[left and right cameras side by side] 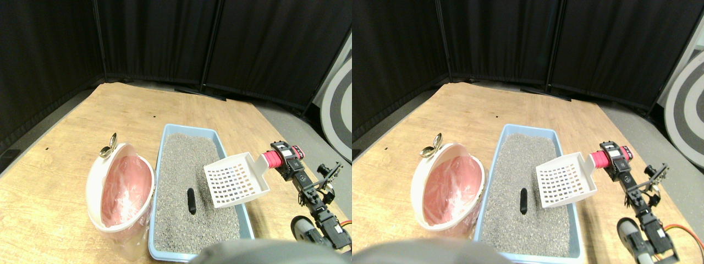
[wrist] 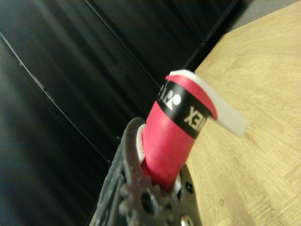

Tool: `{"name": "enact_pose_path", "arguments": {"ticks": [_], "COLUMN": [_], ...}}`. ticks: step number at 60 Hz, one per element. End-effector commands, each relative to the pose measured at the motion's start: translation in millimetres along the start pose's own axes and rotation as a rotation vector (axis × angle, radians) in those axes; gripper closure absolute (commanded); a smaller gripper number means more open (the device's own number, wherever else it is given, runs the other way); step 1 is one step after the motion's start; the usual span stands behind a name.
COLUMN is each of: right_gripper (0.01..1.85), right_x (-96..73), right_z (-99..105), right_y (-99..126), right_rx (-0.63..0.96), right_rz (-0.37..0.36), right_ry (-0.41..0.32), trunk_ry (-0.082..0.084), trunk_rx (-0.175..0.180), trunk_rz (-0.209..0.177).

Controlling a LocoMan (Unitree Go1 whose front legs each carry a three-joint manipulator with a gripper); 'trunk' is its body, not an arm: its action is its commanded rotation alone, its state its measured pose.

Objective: Scoop (unimanual)

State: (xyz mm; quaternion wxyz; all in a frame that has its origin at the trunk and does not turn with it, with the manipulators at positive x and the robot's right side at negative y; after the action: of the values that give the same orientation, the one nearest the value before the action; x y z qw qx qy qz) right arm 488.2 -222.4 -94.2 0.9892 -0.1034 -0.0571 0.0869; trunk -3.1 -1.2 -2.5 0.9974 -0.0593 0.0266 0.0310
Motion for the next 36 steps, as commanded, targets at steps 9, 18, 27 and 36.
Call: {"name": "enact_pose_path", "arguments": {"ticks": [9, 18, 27, 36], "right_gripper": [1.80, 1.80, 1.80, 1.80], "right_x": [17.5, 24.6, 30.5, 35.7], "right_z": [16.3, 16.8, 19.0, 21.9], "right_y": [1.2, 5.3, 9.9, 18.5], "right_rx": [-0.108, -0.130, -0.191, -0.240], "right_rz": [0.051, 0.050, 0.065, 0.073], "right_ry": [-0.058, -0.027, -0.026, 0.003], "trunk_ry": [0.015, 0.015, 0.015, 0.017], "trunk_rx": [-0.034, -0.047, -0.057, -0.065], "trunk_rz": [0.051, 0.068, 0.083, 0.099]}}
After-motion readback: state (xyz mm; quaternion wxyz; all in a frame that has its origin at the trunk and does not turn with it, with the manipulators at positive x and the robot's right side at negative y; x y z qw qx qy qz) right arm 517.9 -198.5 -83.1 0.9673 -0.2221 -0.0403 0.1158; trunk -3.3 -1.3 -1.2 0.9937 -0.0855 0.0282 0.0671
